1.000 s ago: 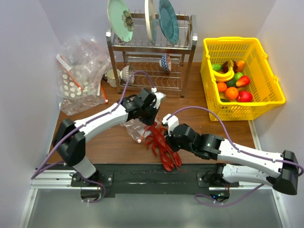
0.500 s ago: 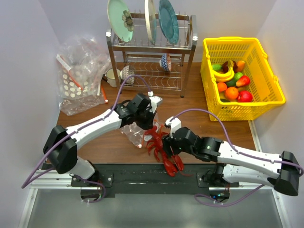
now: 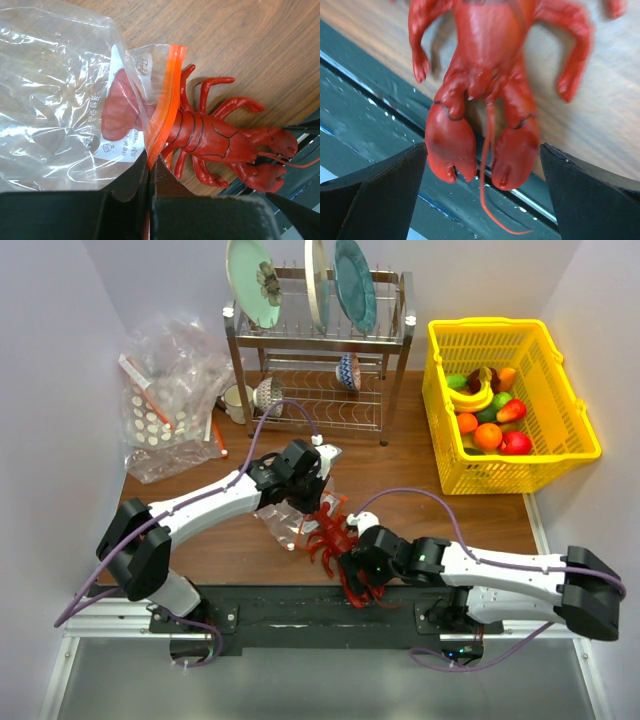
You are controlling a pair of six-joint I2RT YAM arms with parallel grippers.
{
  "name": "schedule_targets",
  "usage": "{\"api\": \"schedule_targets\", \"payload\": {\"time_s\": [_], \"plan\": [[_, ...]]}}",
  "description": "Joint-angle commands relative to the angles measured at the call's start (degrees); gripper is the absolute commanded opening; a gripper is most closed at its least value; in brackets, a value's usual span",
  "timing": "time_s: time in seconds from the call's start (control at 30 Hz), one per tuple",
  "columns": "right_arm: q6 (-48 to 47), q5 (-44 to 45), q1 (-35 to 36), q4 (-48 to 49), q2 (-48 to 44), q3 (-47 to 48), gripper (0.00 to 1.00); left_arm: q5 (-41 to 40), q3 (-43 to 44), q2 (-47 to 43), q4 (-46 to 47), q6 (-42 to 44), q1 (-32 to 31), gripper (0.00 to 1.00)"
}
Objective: Place the food in the zip-top bag and seal the zipper
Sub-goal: Place the fake lobster in the zipper food storage bag.
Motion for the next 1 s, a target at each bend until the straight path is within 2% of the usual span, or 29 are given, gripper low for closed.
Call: {"api": "schedule_targets", "payload": {"time_s": [0.0,0.13,0.4,0.67,0.97], "plan": [[3.33,2.73,3.59,1.84,4.61,0.17,0.99,-1.50,0.69,0.10,1.38,1.33,-0.16,0.00],[4.47,5.55,6.93,1.65,6.55,1.85,0.99,-1.41,0.96,0.37,1.46,1.33,-0.25,0.00],[7.37,7.91,8.69,1.40,8.58,4.39,0.99,-1.59,1.13,0.54,1.29,1.42,-0.25,0.00],[8.08,11.26,8.78,-3.79,-1.78,5.71,0.98,-1.76,1.31,0.63,1.03,1.59,-0.16,0.00],[13.60,16.70,8.69,-13.36,-1.97,6.07,0.77,-1.50,1.31,0.19,1.20,1.59,-0.16,0.00]]}}
